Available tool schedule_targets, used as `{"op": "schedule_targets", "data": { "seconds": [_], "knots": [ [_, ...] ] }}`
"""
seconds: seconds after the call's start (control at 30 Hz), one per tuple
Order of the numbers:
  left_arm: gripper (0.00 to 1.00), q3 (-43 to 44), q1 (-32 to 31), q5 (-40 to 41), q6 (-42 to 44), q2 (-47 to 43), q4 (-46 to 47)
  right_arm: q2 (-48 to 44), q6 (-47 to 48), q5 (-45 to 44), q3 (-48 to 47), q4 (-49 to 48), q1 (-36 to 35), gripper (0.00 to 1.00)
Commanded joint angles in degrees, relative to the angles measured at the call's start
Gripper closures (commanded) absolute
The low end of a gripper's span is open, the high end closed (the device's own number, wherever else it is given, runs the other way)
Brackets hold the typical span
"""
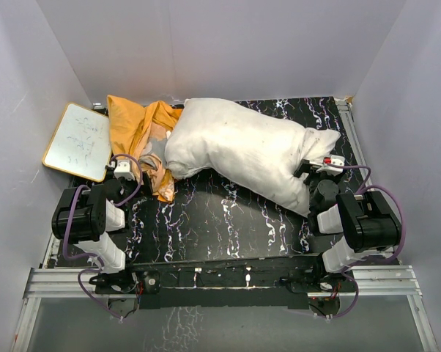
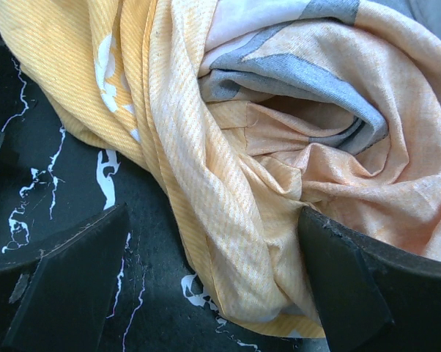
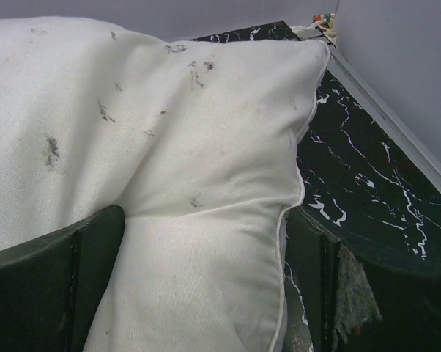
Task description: Remove the pillowcase from the pillow
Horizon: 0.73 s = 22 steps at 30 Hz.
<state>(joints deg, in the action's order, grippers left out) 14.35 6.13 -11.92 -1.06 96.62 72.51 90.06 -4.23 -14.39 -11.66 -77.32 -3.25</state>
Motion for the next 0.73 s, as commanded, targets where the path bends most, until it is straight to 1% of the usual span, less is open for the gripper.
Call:
{"op": "schedule_targets", "data": {
  "seconds": [0.0,0.1,0.33,0.7],
  "knots": [
    [0.03,0.24,-0.31,0.23,0.49,-0.32,1.1,0.29,1.18,2.53,-0.03,5.75,-0.14,0.02],
    [0.03,0.19,-0.33,0.23,0.51,-0.38,1.14,0.97,1.41,2.76,0.27,3.85,-0.18,0.02],
    [0.03,0.54,-0.42,0.34,0.69,-0.26,0.64,0.92,1.49,2.52,0.24,4.0,-0.11,0.02],
    [0.03,0.69,-1.88,3.01,1.37,-0.43,-0.14,0.93,1.55,2.62,0.32,3.67,-0.11,0.02]
  ]
}}
